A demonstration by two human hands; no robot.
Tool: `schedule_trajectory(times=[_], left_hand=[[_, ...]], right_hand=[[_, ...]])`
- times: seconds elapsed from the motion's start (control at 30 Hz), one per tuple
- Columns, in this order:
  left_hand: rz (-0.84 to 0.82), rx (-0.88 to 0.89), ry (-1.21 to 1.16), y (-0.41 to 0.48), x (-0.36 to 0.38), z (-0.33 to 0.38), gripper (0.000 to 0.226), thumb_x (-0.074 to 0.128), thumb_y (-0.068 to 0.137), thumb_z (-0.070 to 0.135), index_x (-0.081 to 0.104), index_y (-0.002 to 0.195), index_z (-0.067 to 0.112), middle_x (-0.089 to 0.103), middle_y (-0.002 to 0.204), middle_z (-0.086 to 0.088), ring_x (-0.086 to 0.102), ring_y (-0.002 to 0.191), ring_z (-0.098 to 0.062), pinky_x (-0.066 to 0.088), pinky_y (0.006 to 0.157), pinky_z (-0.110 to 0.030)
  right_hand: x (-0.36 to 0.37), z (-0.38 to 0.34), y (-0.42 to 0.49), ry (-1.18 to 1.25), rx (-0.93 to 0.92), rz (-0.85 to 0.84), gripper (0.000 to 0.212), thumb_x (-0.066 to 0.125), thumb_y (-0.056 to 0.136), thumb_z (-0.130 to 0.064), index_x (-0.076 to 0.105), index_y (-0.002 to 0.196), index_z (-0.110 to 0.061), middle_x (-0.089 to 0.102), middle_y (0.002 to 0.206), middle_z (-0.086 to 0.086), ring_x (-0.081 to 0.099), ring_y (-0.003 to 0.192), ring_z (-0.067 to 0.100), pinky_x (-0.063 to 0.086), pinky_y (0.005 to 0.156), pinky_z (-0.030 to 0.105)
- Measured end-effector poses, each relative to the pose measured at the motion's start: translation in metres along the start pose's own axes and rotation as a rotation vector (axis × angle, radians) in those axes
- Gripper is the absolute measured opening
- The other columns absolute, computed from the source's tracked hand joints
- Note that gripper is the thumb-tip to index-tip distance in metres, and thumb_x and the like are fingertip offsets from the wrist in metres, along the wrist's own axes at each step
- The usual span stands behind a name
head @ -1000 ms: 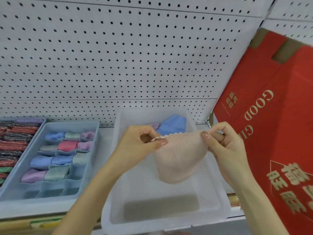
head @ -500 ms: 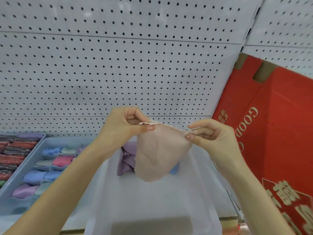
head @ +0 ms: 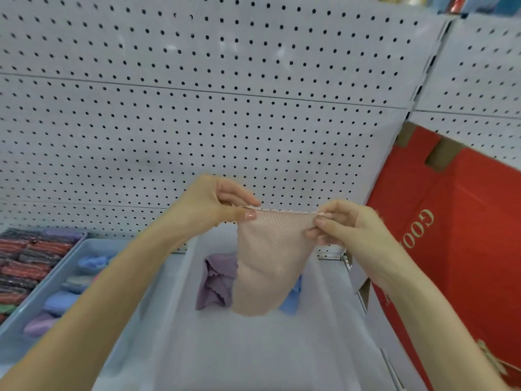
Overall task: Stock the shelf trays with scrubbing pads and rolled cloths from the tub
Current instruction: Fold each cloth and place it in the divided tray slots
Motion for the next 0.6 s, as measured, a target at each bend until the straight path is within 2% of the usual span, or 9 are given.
schedule_trajectory(times=[0.03, 0.07, 0.2, 0.3, 0.37, 0.43, 0.5, 0.53, 0.6], left_hand=[[-0.018, -0.003, 0.024, 0.001, -0.001, 0.001, 0.013, 0.078, 0.075, 0.007, 0.074, 0.085, 0.014, 0.074, 0.073, 0.001, 0.058, 0.054, -0.002, 0.043, 0.047, -0.012], [-0.033, -0.004, 0.026, 0.001, -0.002, 0.001, 0.012, 0.077, 0.075, 0.006, 0.074, 0.085, 0.012, 0.074, 0.073, 0.0, 0.06, 0.054, -0.004, 0.046, 0.048, -0.014], [-0.061, 0.012, -0.03, 0.001, -0.007, -0.001, 0.01, 0.075, 0.076, 0.002, 0.073, 0.084, 0.008, 0.074, 0.076, -0.011, 0.071, 0.069, -0.014, 0.058, 0.068, -0.022], [-0.072, 0.06, -0.096, -0.005, -0.011, 0.004, 0.008, 0.073, 0.076, 0.003, 0.074, 0.079, 0.01, 0.073, 0.075, -0.014, 0.07, 0.068, -0.015, 0.057, 0.067, -0.021], [-0.115, 0.146, -0.161, -0.017, -0.014, 0.015, 0.005, 0.073, 0.07, 0.01, 0.075, 0.072, 0.014, 0.072, 0.069, -0.01, 0.069, 0.063, -0.014, 0.054, 0.062, -0.019], [-0.226, 0.281, -0.268, -0.031, -0.015, 0.035, 0.004, 0.073, 0.066, 0.017, 0.075, 0.068, 0.018, 0.07, 0.064, -0.005, 0.067, 0.058, -0.011, 0.052, 0.058, -0.018], [-0.367, 0.426, -0.395, -0.041, -0.009, 0.055, 0.005, 0.075, 0.068, 0.02, 0.076, 0.072, 0.019, 0.07, 0.069, -0.002, 0.065, 0.059, -0.011, 0.051, 0.059, -0.018], [-0.417, 0.483, -0.445, -0.042, -0.004, 0.063, 0.007, 0.076, 0.069, 0.02, 0.076, 0.075, 0.019, 0.069, 0.073, -0.001, 0.065, 0.061, -0.011, 0.051, 0.06, -0.019], [-0.462, 0.541, -0.532, -0.038, 0.011, 0.072, 0.007, 0.075, 0.071, 0.018, 0.076, 0.078, 0.018, 0.067, 0.078, 0.0, 0.062, 0.064, -0.013, 0.05, 0.061, -0.02]], right_hand=[[0.002, -0.002, 0.002, -0.001, -0.007, -0.016, 0.005, 0.065, 0.084, -0.002, 0.066, 0.082, -0.007, 0.072, 0.074, 0.007, 0.069, 0.073, 0.015, 0.056, 0.067, 0.022], [0.003, -0.005, 0.004, -0.009, -0.022, -0.011, 0.003, 0.068, 0.081, -0.002, 0.067, 0.081, -0.005, 0.072, 0.072, 0.007, 0.068, 0.069, 0.013, 0.056, 0.068, 0.021], [0.005, -0.016, 0.01, -0.059, -0.094, 0.048, 0.008, 0.077, 0.073, -0.008, 0.07, 0.073, -0.004, 0.065, 0.056, 0.005, 0.056, 0.048, 0.009, 0.043, 0.045, 0.018], [0.001, -0.026, 0.009, -0.091, -0.138, 0.029, 0.011, 0.078, 0.067, -0.017, 0.073, 0.073, -0.009, 0.065, 0.056, 0.001, 0.05, 0.043, 0.009, 0.035, 0.043, 0.019], [-0.005, -0.038, 0.001, -0.048, -0.217, -0.056, 0.007, 0.077, 0.063, -0.021, 0.075, 0.069, -0.017, 0.064, 0.057, -0.001, 0.049, 0.044, 0.008, 0.036, 0.046, 0.019], [-0.003, -0.054, -0.012, 0.068, -0.341, -0.268, 0.005, 0.078, 0.064, -0.024, 0.075, 0.068, -0.022, 0.064, 0.06, -0.004, 0.051, 0.048, 0.007, 0.04, 0.048, 0.017], [0.005, -0.069, -0.021, 0.23, -0.417, -0.476, 0.008, 0.081, 0.067, -0.029, 0.076, 0.071, -0.025, 0.064, 0.07, -0.006, 0.052, 0.055, 0.006, 0.037, 0.049, 0.017], [0.012, -0.074, -0.021, 0.291, -0.435, -0.527, 0.009, 0.081, 0.068, -0.031, 0.076, 0.073, -0.026, 0.062, 0.074, -0.007, 0.051, 0.058, 0.006, 0.033, 0.05, 0.02], [0.029, -0.081, -0.017, 0.351, -0.499, -0.506, 0.005, 0.079, 0.071, -0.027, 0.075, 0.074, -0.026, 0.059, 0.075, -0.007, 0.051, 0.061, 0.011, 0.03, 0.054, 0.029]])
Point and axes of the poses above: each hand's wrist, its own y-axis towards the middle knuckle, its own x-axis out of the palm, z = x × y, the point moved 5 cm from there along y, towards the middle knuckle
